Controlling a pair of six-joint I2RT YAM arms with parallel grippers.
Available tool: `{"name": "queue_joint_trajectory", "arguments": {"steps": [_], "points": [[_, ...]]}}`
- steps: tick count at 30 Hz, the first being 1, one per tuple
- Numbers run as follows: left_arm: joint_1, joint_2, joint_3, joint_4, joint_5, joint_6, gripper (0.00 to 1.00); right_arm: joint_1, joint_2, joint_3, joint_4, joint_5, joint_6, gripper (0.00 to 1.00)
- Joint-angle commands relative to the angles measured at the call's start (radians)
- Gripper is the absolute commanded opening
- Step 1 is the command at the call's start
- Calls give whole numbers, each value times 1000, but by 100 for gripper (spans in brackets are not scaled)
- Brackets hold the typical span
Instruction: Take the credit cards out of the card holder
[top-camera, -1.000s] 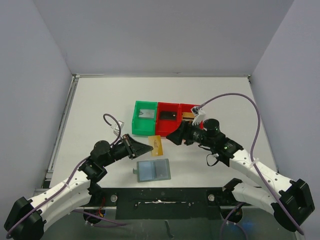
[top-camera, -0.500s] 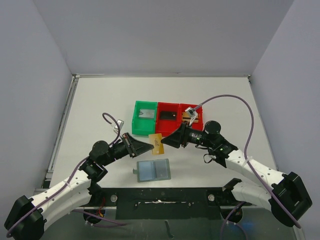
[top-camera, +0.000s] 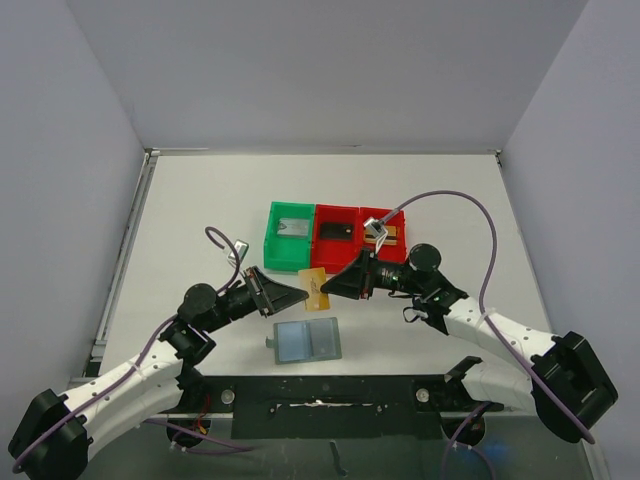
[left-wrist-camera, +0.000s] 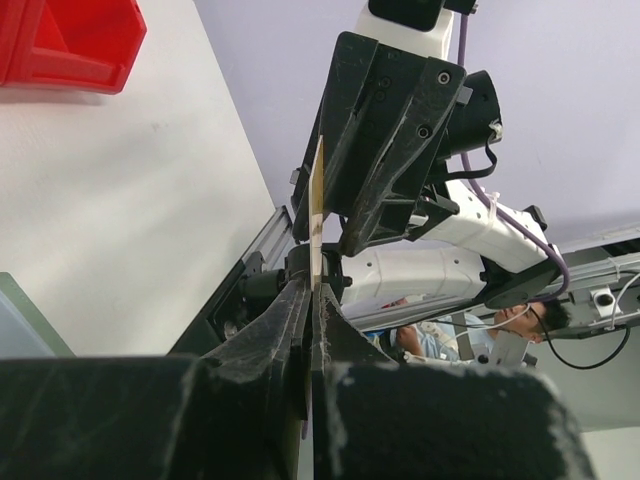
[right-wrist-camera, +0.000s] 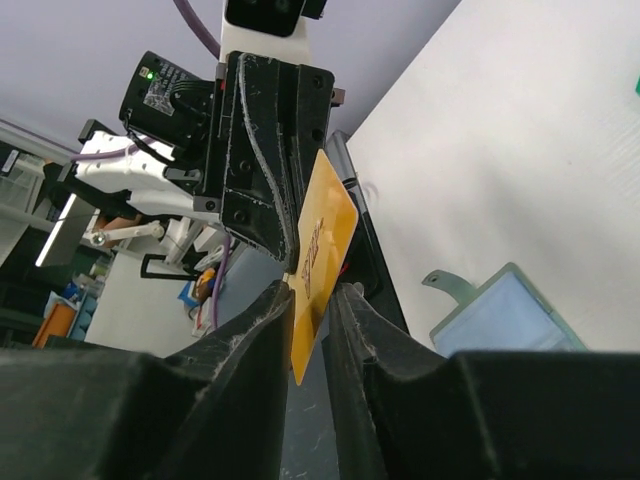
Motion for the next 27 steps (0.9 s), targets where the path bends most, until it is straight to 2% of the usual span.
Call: {"name": "queue_joint_trajectory", "arguments": {"steps": [1, 9, 14, 15, 17, 20, 23, 27], "points": [[-7, -4, 11, 88, 41, -7, 0, 1, 14, -5, 137, -63, 37, 22], [-11, -2, 3, 130, 35, -16, 0, 1, 20, 9, 150, -102, 54, 18], [-11, 20, 10, 149, 65, -12, 0, 2, 10, 21, 126, -106, 36, 0], [-11, 21, 11, 146, 67, -11, 6, 0, 1, 29, 95, -99, 18, 0], [-11, 12, 18, 109, 61, -1, 30, -2, -27, 49, 8, -71, -40, 0], [-11, -30, 67, -112, 3, 72, 67, -26, -99, 84, -163, -1, -150, 0], [-11, -87, 141, -415, -108, 175, 70, -62, -183, 128, -409, 150, -300, 0], [-9, -125, 231, -683, -203, 282, 70, -79, -300, 149, -589, 401, -520, 0]]}}
